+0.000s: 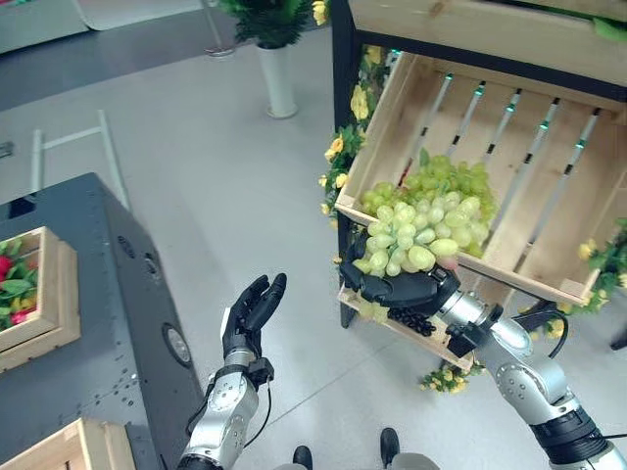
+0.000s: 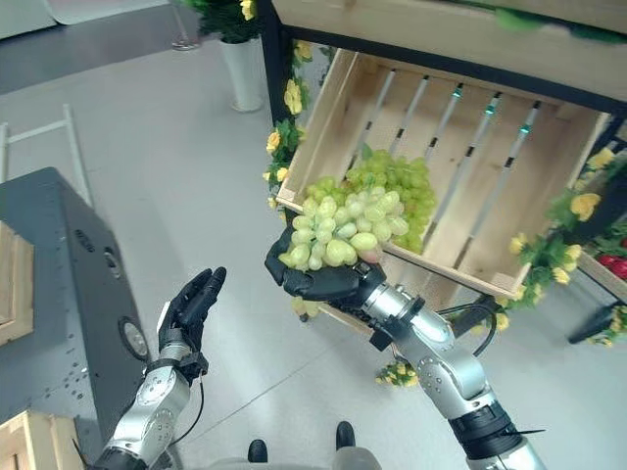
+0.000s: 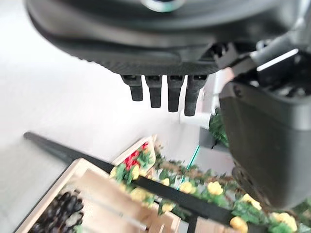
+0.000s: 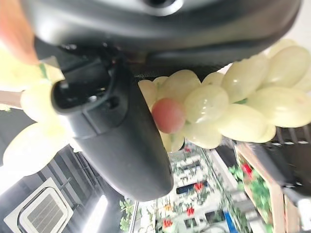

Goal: Pick up the fruits from the basket on one side to the basket on the other side

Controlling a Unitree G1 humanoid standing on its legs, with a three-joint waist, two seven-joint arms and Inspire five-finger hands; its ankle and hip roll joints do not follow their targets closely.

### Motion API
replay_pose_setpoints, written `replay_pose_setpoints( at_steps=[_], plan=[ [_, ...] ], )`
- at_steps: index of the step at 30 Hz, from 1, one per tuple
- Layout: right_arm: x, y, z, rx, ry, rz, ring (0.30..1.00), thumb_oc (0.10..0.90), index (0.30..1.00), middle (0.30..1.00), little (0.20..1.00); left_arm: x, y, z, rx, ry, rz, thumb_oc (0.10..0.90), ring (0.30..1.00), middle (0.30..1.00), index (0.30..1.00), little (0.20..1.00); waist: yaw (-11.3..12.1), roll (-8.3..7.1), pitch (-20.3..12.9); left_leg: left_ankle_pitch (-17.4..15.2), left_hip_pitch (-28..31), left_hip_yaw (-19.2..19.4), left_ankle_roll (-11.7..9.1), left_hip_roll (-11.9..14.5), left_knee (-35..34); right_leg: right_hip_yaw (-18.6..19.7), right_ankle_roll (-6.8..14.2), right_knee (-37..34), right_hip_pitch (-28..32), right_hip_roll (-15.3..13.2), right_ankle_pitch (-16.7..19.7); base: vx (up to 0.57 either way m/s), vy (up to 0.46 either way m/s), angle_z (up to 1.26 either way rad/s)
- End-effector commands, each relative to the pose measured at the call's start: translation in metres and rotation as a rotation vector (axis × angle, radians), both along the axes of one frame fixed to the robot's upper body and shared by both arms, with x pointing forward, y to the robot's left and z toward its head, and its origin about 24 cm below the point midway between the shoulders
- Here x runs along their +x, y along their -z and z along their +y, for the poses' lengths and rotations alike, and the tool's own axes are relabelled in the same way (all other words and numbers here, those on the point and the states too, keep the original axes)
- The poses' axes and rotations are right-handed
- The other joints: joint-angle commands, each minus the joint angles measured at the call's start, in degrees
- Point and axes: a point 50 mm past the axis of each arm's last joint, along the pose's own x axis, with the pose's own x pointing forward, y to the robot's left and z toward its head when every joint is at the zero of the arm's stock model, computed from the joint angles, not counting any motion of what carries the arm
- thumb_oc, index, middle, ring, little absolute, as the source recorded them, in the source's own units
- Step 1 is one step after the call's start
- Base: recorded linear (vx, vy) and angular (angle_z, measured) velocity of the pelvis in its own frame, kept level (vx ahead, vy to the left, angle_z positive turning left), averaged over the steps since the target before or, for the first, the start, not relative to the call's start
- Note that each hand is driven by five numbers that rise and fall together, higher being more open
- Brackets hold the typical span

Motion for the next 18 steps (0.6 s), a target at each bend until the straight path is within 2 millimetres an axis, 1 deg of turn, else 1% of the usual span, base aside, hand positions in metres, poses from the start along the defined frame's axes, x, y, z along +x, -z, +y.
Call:
replay_pose_setpoints(
  at_steps=[1, 6, 7, 9, 10, 11, 12, 13, 14, 16, 18],
  plan=[
    [-0.006, -0.068, -0.012, 0.124, 0.06, -0.373, 0.3, 0.4, 0.3, 0.3, 0.3, 0.03, -0.045, 0.006, 0.054, 0.056, -0.254, 0.8, 0.9, 0.9, 0.9, 0.9, 0.4, -1.61, -3.7, -5.3, -0.3, 2.3, 1.9, -3.2, 0.7, -3.8, -2.4, 0.1, 3.6, 1.9, -4.5, 0.03, 0.052, -0.02],
    [0.006, -0.075, -0.03, 0.133, 0.192, -0.349, 0.3, 0.4, 0.3, 0.3, 0.3, 0.033, -0.048, 0.004, 0.048, 0.093, -0.267, 0.8, 0.9, 0.9, 0.9, 0.9, 0.2, -1.73, -4.1, -6.0, 0.2, 2.7, 2.2, -3.3, 0.5, -3.6, -2.2, 0.1, 3.6, 1.9, -4.6, 0.02, 0.049, 0.0],
    [0.012, -0.078, -0.041, 0.142, 0.267, -0.332, 0.3, 0.4, 0.3, 0.3, 0.3, 0.033, -0.047, 0.002, 0.046, 0.109, -0.262, 0.8, 0.9, 0.9, 0.9, 0.9, 0.1, -1.88, -4.3, -6.3, 0.4, 2.9, 2.2, -3.1, 0.5, -3.5, -2.1, 0.1, 3.7, 1.9, -4.6, 0.02, 0.034, -0.02],
    [0.016, -0.082, -0.053, 0.141, 0.339, -0.333, 0.3, 0.4, 0.3, 0.3, 0.3, 0.032, -0.045, 0.001, 0.043, 0.119, -0.251, 0.8, 0.9, 0.9, 0.9, 0.9, -0.1, -2.07, -4.5, -6.6, 0.6, 3.1, 2.2, -3.0, 0.5, -3.4, -2.1, 0.1, 3.8, 2.0, -4.6, 0.0, 0.0, 0.0],
    [0.017, -0.082, -0.053, 0.141, 0.343, -0.333, 0.3, 0.4, 0.3, 0.3, 0.3, 0.032, -0.045, 0.001, 0.042, 0.12, -0.251, 0.8, 0.9, 0.9, 0.9, 0.9, 0.0, -2.07, -4.5, -6.6, 0.6, 3.1, 2.2, -3.0, 0.5, -3.4, -2.1, 0.1, 3.8, 2.0, -4.6, 0.0, 0.0, 0.0],
    [0.022, -0.085, -0.064, 0.132, 0.409, -0.318, 0.3, 0.4, 0.3, 0.3, 0.3, 0.031, -0.042, 0.001, 0.038, 0.127, -0.237, 0.8, 0.9, 0.9, 0.9, 0.9, 0.0, -2.23, -4.6, -6.8, 0.7, 3.1, 2.2, -3.0, 0.5, -3.3, -2.1, 0.1, 3.9, 2.1, -4.6, 0.0, 0.0, 0.0],
    [0.027, -0.085, -0.07, 0.125, 0.441, -0.304, 0.3, 0.4, 0.3, 0.3, 0.3, 0.031, -0.04, 0.001, 0.035, 0.13, -0.228, 0.8, 0.9, 0.9, 0.9, 0.9, 0.0, -2.34, -4.7, -6.8, 0.8, 3.0, 2.2, -3.0, 0.5, -3.4, -2.1, 0.1, 4.0, 2.1, -4.7, 0.0, 0.0, 0.0],
    [0.029, -0.086, -0.072, 0.119, 0.457, -0.298, 0.3, 0.4, 0.3, 0.3, 0.3, 0.031, -0.039, 0.001, 0.035, 0.131, -0.225, 0.8, 0.9, 0.9, 0.9, 0.9, 0.0, -2.41, -4.7, -6.9, 0.8, 3.0, 2.2, -3.0, 0.5, -3.4, -2.1, 0.1, 4.0, 2.1, -4.7, 0.0, 0.0, 0.0],
    [0.039, -0.087, -0.082, 0.13, 0.495, -0.247, 0.3, 0.4, 0.3, 0.3, 0.3, 0.031, -0.038, 0.0, 0.036, 0.143, -0.215, 0.8, 0.9, 0.9, 0.9, 0.9, 0.3, -2.74, -4.8, -7.0, 0.9, 2.9, 2.1, -2.9, 0.5, -3.6, -2.1, 0.1, 4.2, 2.1, -4.8, 0.0, 0.0, 0.0],
    [0.045, -0.087, -0.089, 0.129, 0.517, -0.211, 0.3, 0.4, 0.3, 0.3, 0.3, 0.031, -0.037, -0.001, 0.036, 0.151, -0.21, 0.8, 0.9, 0.9, 0.9, 0.9, 0.5, -2.93, -4.9, -7.0, 1.0, 2.8, 2.1, -2.9, 0.5, -3.7, -2.2, 0.1, 4.3, 2.1, -4.8, 0.0, 0.0, 0.0],
    [0.054, -0.088, -0.106, 0.112, 0.574, -0.16, 0.3, 0.4, 0.3, 0.3, 0.3, 0.03, -0.036, -0.002, 0.036, 0.165, -0.205, 0.8, 0.9, 0.9, 0.9, 0.9, 1.1, -3.24, -5.1, -7.0, 1.0, 2.7, 2.0, -2.9, 0.5, -4.2, -2.2, 0.1, 4.4, 2.1, -4.8, 0.0, 0.0, 0.0]
  ],
)
